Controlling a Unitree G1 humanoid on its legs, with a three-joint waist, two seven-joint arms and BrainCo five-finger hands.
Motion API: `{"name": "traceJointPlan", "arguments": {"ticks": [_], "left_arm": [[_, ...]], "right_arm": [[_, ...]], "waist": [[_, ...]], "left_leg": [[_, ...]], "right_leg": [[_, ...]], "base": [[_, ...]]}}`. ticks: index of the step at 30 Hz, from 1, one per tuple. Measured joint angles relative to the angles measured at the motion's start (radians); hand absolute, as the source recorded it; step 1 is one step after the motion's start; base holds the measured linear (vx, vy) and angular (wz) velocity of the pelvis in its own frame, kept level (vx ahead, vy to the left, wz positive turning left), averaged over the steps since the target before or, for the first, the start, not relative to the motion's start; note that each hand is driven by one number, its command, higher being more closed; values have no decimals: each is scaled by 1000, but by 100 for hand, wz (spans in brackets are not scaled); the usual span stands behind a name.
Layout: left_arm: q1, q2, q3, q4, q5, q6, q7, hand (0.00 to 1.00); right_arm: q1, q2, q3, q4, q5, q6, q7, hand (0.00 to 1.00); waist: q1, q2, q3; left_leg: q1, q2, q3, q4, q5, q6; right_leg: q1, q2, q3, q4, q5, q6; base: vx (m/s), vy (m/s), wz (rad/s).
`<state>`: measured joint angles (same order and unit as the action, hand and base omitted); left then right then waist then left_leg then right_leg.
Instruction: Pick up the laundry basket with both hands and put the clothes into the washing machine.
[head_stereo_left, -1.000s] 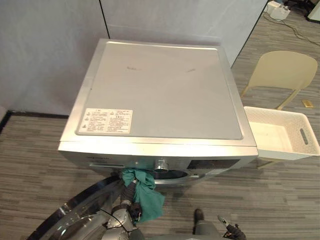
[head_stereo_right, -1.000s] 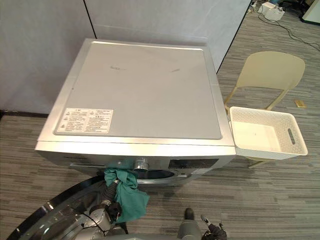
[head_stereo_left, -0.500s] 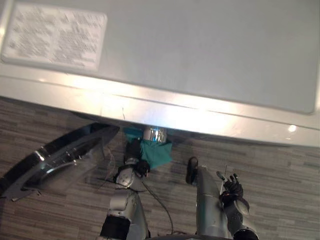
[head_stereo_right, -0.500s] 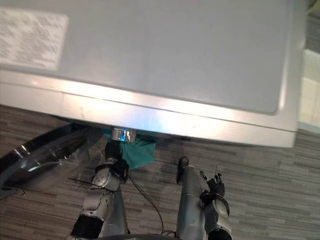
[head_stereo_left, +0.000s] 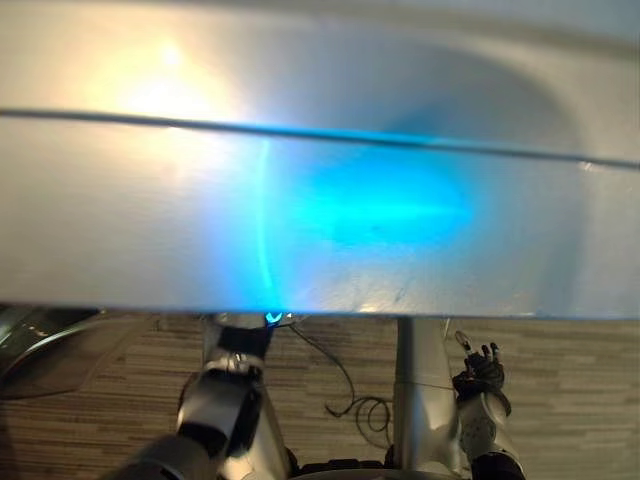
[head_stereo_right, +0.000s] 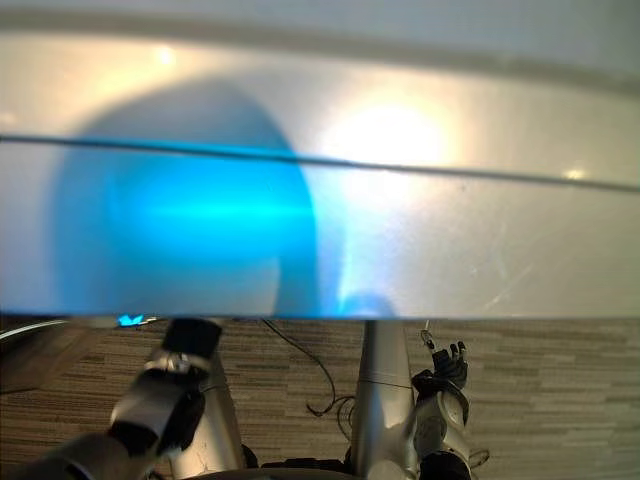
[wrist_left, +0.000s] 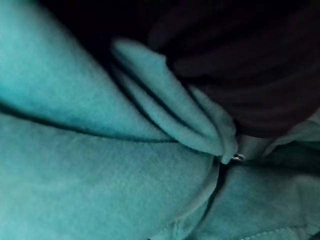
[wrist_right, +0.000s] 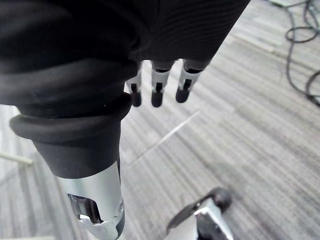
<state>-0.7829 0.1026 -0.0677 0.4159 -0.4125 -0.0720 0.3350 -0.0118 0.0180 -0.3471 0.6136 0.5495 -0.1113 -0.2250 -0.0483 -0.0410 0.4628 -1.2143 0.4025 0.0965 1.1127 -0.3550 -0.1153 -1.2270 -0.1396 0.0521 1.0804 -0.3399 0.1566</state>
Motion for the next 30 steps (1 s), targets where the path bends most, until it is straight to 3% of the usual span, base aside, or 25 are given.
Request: {"name": "traceJointPlan", "arguments": {"ticks": [6, 7, 8, 11, 12, 13, 16, 17, 23, 25, 27, 30], "left_arm": [[-482, 184, -14, 143, -71, -2, 17, 100], [-557, 204, -17, 145, -86, -24, 12, 100], [-571, 205, -38, 118, -97, -55, 16, 100], [-590, 211, -100, 135, -156, -50, 35, 100], [-610, 221, -117, 125, -172, -65, 71, 0], [-612, 230, -128, 109, -172, -73, 95, 0], [-616, 272, -212, 88, 84, -59, 207, 0], [-619, 277, -237, 88, 141, -43, 213, 0], [-631, 267, -319, 131, 528, 65, 144, 0], [-632, 252, -311, 169, 592, 90, 122, 0], [-629, 223, -279, 215, 645, 109, 115, 0], [-563, 152, -132, 276, 693, 127, 104, 0]], "right_arm": [[-2, -10, 13, 30, -1, 2, 10, 0], [-5, -10, 13, 40, -1, 3, 11, 0], [-7, -6, 6, 50, 1, 2, 12, 0], [-8, -5, 3, 57, 4, -3, 17, 0], [-7, -3, 1, 57, 17, -4, 23, 0], [-7, -3, -1, 57, 32, -3, 26, 0], [-7, -4, -1, 56, 43, -13, 33, 0], [-7, -4, -1, 53, 45, -16, 34, 0], [-7, -3, 6, 29, 48, -37, 52, 0], [-7, -3, 8, 30, 48, -37, 53, 0], [-7, -3, 9, 32, 48, -37, 53, 0], [-7, -1, 13, 36, 48, -37, 53, 0]], "waist": [[-26, -3, 2], [-34, -5, 3], [-38, -13, 7], [-32, -17, 9], [-33, -18, 10], [-35, -19, 11], [-39, -20, 11], [-39, -20, 11], [-36, -20, 11], [-36, -20, 11], [-36, -20, 11], [-43, -20, 11]], "left_leg": [[-46, 35, 24, 15, -8, 10], [-57, 35, 26, 15, -8, 12], [-65, 35, 26, 17, -8, 12], [-69, 34, 26, 19, -8, 13], [-80, 33, 28, 21, -7, 14], [-84, 32, 29, 23, -5, 18], [-98, 32, 27, 28, -2, 23], [-99, 32, 28, 30, -2, 24], [-104, 30, 21, 30, 2, 29], [-104, 30, 20, 30, 2, 29], [-104, 30, 19, 30, 2, 29], [-97, 31, 15, 29, 2, 29]], "right_leg": [[-46, 35, 22, -52, 55, 12], [-53, 36, 23, -63, 60, 16], [-57, 36, 23, -69, 66, 18], [-57, 35, 24, -78, 79, 19], [-67, 35, 27, -81, 85, 21], [-71, 35, 29, -81, 89, 23], [-83, 36, 30, -85, 102, 20], [-84, 36, 31, -85, 104, 21], [-81, 34, 26, -86, 105, 22], [-79, 34, 23, -87, 105, 22], [-77, 34, 22, -89, 105, 22], [-67, 34, 17, -91, 105, 22]], "base": [[-44, 41, -26], [8, 73, -12], [9, 71, -6], [-15, 44, -3], [-40, 51, -3], [-55, 56, -3], [-40, 44, -4], [-22, 38, -4], [-3, 17, 1], [1, 15, 0], [5, 34, 0], [2, 10, 0]]}}
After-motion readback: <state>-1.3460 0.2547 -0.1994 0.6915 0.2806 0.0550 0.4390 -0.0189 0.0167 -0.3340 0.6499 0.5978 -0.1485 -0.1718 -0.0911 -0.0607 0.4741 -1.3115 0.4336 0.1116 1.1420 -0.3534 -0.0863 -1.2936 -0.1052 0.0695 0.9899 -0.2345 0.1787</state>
